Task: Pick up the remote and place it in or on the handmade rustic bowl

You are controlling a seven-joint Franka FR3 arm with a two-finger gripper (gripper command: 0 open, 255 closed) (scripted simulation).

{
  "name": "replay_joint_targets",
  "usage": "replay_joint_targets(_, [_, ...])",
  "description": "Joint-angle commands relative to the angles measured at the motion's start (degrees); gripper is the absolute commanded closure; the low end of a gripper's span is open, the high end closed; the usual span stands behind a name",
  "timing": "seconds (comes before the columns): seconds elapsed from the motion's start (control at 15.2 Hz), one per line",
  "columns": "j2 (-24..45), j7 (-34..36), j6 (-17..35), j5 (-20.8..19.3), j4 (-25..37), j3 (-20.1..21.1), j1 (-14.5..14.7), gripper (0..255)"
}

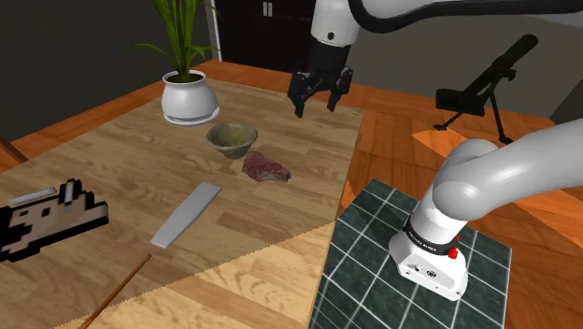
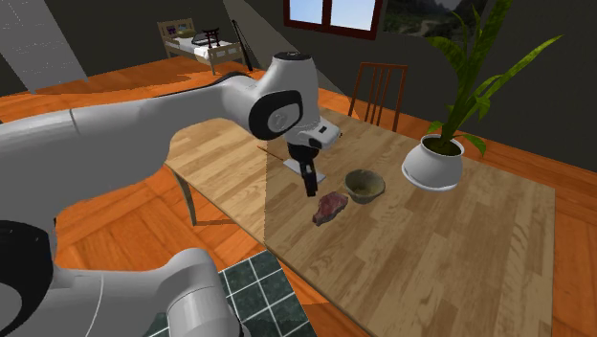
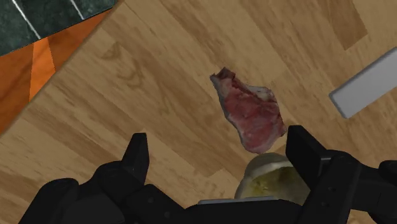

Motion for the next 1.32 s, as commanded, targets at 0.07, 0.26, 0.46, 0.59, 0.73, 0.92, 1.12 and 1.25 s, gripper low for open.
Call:
replay_joint_targets(0.07, [2.68, 8.02, 2.69, 2.07, -0.1, 4.83, -0.68, 0])
replay_joint_targets(0.26, [6.46, 15.98, 5.49, 3.51, 0.85, 9.83, -1.66, 0])
replay_joint_targets(0.46, [11.22, 24.12, 8.36, 4.08, 2.71, 15.05, -3.25, 0])
replay_joint_targets(0.59, [14.96, 29.78, 10.29, 3.74, 4.42, 18.61, -4.61, 0])
replay_joint_targets(0.73, [19.2, 35.73, 12.19, 2.65, 6.49, 22.24, -6.2, 0])
replay_joint_targets(0.92, [26.65, 45.48, 14.82, -0.81, 10.27, 27.87, -8.93, 0])
replay_joint_targets(1.12, [35.93, 56.78, 16.85, -7.37, 14.86, 33.31, -11.44, 0])
replay_joint_targets(1.25, [43.3, 65.23, 17.42, -13.66, 18.47, 35.62, -11.63, 0])
